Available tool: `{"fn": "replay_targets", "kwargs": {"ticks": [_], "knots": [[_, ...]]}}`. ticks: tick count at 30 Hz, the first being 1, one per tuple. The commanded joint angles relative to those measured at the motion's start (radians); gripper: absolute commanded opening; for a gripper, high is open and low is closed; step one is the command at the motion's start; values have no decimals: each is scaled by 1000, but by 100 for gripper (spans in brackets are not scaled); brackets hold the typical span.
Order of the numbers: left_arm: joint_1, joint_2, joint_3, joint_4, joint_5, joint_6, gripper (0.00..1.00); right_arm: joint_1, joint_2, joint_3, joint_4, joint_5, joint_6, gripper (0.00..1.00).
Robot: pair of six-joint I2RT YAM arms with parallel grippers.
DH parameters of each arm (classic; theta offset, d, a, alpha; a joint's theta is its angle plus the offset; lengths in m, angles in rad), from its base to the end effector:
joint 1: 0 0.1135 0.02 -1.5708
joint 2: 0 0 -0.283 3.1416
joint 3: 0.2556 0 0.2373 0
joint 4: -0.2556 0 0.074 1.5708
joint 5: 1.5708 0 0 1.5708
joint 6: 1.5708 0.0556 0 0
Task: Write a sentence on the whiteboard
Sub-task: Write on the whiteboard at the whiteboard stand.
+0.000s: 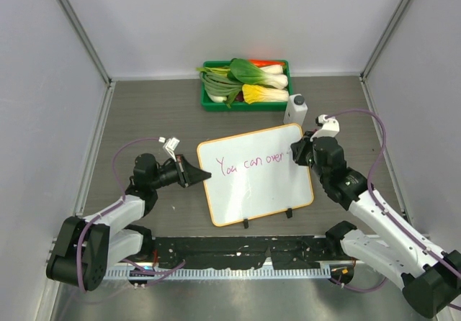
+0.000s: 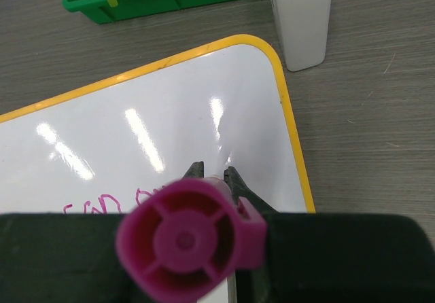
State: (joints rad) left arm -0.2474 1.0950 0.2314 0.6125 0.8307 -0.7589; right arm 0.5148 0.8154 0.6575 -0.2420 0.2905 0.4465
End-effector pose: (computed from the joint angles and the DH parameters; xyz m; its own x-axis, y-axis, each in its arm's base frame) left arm 0.1772 -0.0871 0.2018 -0.7656 -0.2852 -0.5766 0.4572 0.3892 -0.7997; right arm 0.1640 0.0745 0.2931 -0.4102 0.2433 -0.8790 -0.0720 0.9521 0.2972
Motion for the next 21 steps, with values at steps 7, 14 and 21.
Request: {"fn": "replay_targets", "kwargs": {"ticks": [7, 14, 21], "knots": [[-1, 22, 3, -28, -62, 95, 0, -1, 36, -12, 87, 10, 9, 1], [0, 19, 2, -28, -64, 96, 0, -2, 48, -25, 90, -34, 3, 1], [0, 22, 3, -28, -64, 96, 0, -2, 22, -53, 57, -59, 6, 1]]}}
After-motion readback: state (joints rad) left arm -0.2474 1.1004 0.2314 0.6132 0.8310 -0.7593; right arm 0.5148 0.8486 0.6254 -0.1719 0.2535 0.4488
